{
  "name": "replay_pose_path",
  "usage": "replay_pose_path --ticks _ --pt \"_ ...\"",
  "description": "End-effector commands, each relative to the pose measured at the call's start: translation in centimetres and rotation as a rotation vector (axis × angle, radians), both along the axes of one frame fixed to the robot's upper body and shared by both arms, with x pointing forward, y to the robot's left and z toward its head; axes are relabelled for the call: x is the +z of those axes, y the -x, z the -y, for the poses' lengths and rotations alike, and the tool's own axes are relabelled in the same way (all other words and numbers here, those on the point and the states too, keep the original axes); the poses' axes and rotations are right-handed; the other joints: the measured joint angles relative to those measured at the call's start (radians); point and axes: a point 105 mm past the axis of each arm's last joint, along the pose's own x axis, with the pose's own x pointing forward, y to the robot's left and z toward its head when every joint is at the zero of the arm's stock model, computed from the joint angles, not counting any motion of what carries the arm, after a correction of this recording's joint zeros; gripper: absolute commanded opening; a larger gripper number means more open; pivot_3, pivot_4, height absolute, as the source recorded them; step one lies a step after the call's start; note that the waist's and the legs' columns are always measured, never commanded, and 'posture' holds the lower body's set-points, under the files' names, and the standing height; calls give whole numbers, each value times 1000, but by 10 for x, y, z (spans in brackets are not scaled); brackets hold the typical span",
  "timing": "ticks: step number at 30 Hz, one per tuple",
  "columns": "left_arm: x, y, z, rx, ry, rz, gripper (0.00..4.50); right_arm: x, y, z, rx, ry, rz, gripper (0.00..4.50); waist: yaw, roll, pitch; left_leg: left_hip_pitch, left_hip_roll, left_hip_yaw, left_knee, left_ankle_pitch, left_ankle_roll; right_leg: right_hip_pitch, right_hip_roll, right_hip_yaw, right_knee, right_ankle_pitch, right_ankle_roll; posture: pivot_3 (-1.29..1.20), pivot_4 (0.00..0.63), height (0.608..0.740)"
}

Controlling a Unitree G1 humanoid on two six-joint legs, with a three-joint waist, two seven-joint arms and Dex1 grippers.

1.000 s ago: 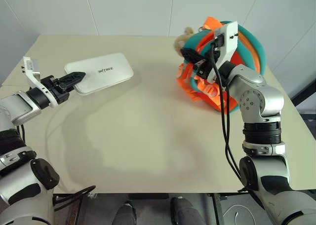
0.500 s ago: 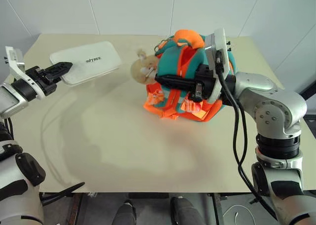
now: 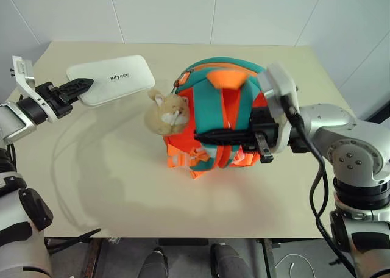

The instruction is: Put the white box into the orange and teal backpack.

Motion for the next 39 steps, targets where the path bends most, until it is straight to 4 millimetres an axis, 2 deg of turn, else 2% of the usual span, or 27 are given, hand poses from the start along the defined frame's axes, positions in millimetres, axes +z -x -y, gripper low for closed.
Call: replay_pose_path --ticks 1,7,10,19,28,33,39 --pt "30 20 -7 -5 -104 147 1317 -2 3 9 5 38 75 0 -3 0 0 0 0 0 0 0 0 0 0 0 0 0 0 0 150 740" --pt "44 45 -6 -41 -257 292 1317 -10 7 16 18 73 73 0 1 0 0 0 0 0 1 -1 2 0 0 0 1 0 0 0 150 740" --pt "53 65 7 -145 -329 425 1317 -9 3 19 -4 67 74 0 5 0 0 0 0 0 3 -2 4 1 0 0 1 0 0 0 150 740" --pt "57 95 32 -336 -429 668 1316 -8 -3 22 -20 65 69 0 20 0 0 1 0 0 7 -3 6 1 0 0 2 0 0 0 150 740" --pt "54 111 35 -432 -486 730 1316 -8 -7 22 -27 73 62 0 23 0 0 0 0 0 9 -4 7 2 0 0 2 0 0 0 150 740" --pt "50 112 38 -490 -510 734 1316 -9 -10 22 -25 75 58 0 22 0 0 0 0 0 10 -4 8 3 0 0 3 0 0 0 150 740" --pt "32 105 42 -588 -603 658 1316 -9 -11 21 -18 78 57 0 23 0 0 1 0 0 10 -4 8 3 0 0 3 0 0 0 150 740"
